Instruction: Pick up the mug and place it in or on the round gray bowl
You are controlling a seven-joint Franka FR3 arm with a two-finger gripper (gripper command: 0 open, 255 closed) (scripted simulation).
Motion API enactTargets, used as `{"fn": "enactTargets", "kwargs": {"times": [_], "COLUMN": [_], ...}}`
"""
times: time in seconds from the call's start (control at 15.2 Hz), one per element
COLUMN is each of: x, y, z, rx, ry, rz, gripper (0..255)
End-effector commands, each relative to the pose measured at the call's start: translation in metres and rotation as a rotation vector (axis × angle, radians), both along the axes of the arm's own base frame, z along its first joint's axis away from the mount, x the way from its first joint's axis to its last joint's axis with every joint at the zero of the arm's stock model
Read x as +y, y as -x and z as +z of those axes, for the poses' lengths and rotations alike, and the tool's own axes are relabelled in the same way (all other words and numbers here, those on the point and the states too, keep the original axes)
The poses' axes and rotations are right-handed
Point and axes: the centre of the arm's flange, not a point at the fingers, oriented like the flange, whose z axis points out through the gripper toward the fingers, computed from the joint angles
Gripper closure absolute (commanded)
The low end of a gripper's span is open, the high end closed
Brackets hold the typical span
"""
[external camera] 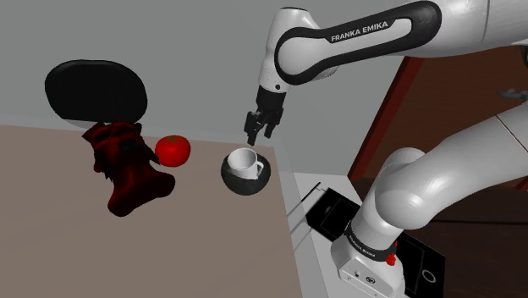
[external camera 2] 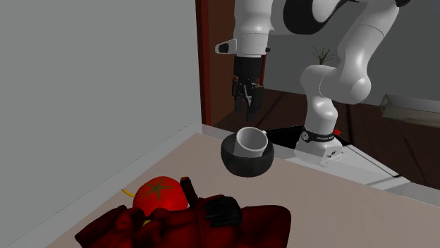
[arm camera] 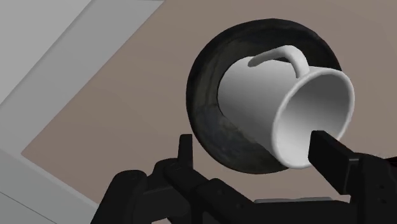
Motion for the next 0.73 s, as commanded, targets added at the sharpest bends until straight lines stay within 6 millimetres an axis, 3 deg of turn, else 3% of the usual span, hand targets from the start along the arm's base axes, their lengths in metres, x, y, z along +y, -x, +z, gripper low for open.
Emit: {"fn": "enactTargets", "kwargs": {"times": [0.0, 0.13, 0.4, 0.66], "x": [0.0, 0.0, -0.004, -0.004], "y": [0.0, 0.0, 0.003, 0.003], "z": [0.0, 0.0, 0.05, 0.05], "rx": [0.0, 0.0, 0.0, 0.0], "ry": [0.0, 0.0, 0.0, 0.0], "rz": [0.0, 0.0, 0.0, 0.0], "gripper": [0, 0, 0, 0]}}
